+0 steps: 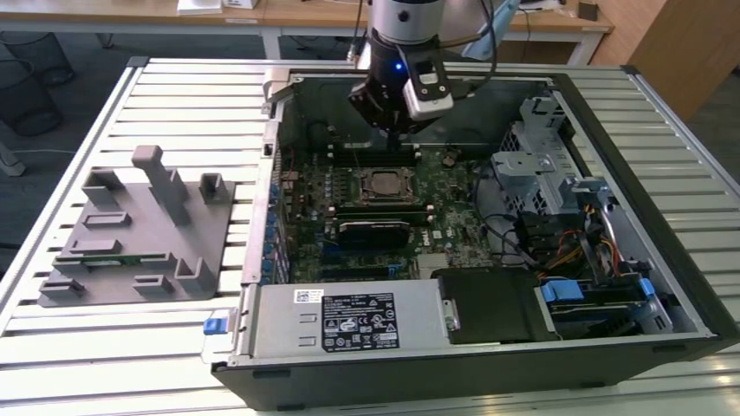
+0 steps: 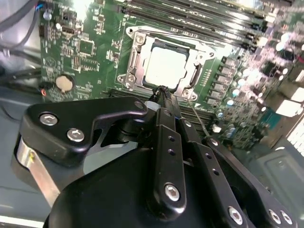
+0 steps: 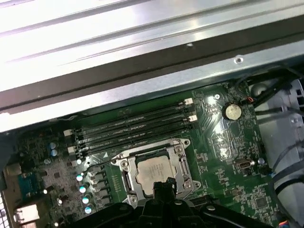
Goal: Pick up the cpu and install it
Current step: 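Install the first cpu locking lever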
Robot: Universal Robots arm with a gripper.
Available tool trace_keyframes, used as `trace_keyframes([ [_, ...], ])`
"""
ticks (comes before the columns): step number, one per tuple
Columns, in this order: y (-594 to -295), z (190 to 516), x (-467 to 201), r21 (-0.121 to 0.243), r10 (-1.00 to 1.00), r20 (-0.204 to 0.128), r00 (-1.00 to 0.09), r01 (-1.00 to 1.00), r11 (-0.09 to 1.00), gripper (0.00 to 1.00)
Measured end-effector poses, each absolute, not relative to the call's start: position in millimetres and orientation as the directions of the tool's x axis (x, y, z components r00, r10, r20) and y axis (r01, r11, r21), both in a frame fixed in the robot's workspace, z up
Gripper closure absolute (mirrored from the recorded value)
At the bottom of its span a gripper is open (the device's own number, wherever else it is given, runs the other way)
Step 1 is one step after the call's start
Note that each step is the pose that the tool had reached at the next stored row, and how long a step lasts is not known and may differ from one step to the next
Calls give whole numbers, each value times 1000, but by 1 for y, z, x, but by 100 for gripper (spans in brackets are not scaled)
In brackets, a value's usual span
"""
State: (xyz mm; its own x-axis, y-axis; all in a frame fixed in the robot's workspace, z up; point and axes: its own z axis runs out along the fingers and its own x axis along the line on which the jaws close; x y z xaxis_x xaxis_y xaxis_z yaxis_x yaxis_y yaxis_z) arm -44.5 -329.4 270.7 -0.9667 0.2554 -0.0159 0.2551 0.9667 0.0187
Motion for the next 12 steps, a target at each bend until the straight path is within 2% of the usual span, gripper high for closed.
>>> trace_keyframes([
  [12, -329, 270, -46, 19, 58, -16, -998, 58, 998, 89],
])
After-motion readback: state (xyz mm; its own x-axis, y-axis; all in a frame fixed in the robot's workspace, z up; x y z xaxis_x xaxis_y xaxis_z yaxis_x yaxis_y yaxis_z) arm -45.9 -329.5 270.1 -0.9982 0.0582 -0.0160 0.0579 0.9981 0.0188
